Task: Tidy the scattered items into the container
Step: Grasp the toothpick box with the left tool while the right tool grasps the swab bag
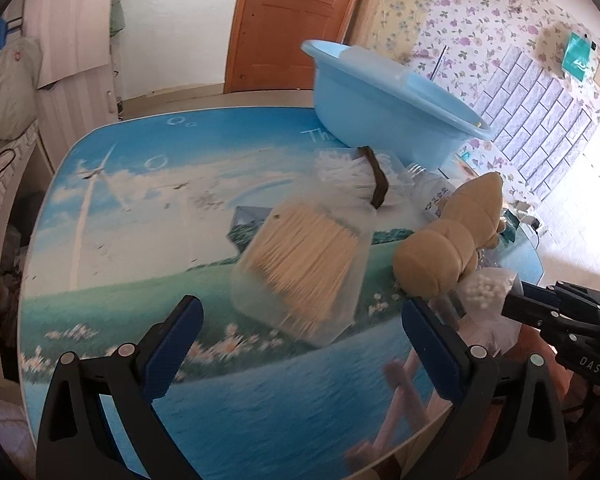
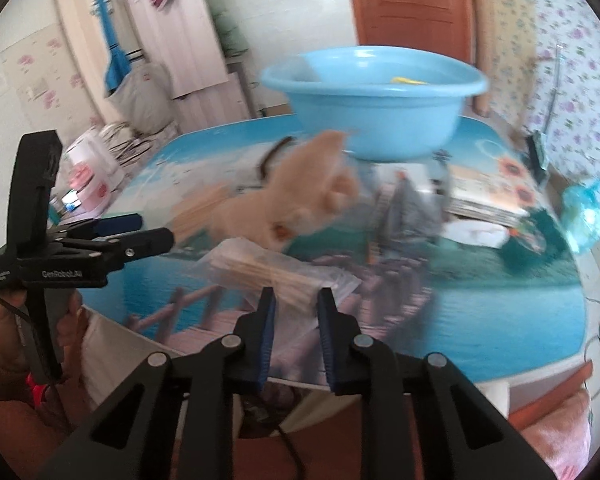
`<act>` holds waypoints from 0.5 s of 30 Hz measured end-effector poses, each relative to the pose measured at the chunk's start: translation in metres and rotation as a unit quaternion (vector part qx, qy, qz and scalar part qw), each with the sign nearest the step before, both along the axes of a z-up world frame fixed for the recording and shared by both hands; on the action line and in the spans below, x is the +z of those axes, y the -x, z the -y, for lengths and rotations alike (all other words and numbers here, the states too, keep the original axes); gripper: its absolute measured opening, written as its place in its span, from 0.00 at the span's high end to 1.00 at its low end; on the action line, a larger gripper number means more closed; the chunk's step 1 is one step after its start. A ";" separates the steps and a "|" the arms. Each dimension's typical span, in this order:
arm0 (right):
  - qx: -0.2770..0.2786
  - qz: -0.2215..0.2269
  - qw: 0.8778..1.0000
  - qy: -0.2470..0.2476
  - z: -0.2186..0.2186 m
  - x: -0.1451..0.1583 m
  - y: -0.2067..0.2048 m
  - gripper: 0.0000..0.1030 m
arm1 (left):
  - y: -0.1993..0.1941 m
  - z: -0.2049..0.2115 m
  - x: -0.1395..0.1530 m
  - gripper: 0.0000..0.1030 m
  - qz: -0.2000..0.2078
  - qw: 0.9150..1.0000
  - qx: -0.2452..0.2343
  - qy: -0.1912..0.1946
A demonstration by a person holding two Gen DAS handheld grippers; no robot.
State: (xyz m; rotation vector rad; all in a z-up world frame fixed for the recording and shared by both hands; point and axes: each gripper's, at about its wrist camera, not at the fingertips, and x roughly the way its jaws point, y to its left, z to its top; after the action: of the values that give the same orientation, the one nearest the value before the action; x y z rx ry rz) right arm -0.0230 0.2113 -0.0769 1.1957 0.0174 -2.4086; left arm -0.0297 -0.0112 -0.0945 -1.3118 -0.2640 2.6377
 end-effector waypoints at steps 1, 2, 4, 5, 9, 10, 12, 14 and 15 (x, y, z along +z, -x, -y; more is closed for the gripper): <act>-0.008 -0.002 1.000 -0.004 -0.003 0.000 0.000 0.80 | 0.003 -0.003 -0.001 0.03 0.000 1.000 -0.003 0.002; -0.012 -0.004 1.000 -0.008 -0.006 -0.001 0.000 0.80 | 0.005 -0.005 -0.001 0.03 0.001 1.000 -0.005 0.004; -0.015 -0.006 1.000 -0.014 -0.009 -0.002 -0.001 0.80 | 0.010 -0.008 -0.003 0.03 0.004 1.000 -0.007 0.008; -0.016 -0.006 1.000 -0.016 -0.009 -0.002 -0.001 0.80 | 0.012 -0.010 -0.004 0.03 0.006 1.000 -0.006 0.010; -0.013 -0.006 1.000 -0.014 -0.004 -0.002 0.000 0.78 | 0.017 -0.018 -0.007 0.03 0.008 0.999 0.002 0.036; -0.013 -0.007 1.000 -0.016 -0.003 -0.002 0.000 0.78 | 0.018 -0.019 -0.008 0.03 0.007 0.999 0.000 0.040; -0.014 -0.006 1.000 -0.024 -0.001 -0.002 0.001 0.76 | 0.019 -0.022 -0.008 0.03 0.005 0.999 -0.002 0.046; -0.019 -0.006 0.999 -0.031 0.000 -0.004 0.002 0.64 | 0.019 -0.023 -0.009 0.05 0.002 0.999 0.001 0.054; -0.021 -0.007 0.999 -0.032 -0.001 -0.004 0.001 0.59 | 0.018 -0.024 -0.008 0.07 0.000 0.998 0.002 0.060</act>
State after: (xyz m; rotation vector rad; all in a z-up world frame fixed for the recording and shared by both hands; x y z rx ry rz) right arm -0.0241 0.2127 -0.0807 1.2196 0.0743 -2.4685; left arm -0.0474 0.0126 -0.1028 -1.3476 -0.1092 2.6940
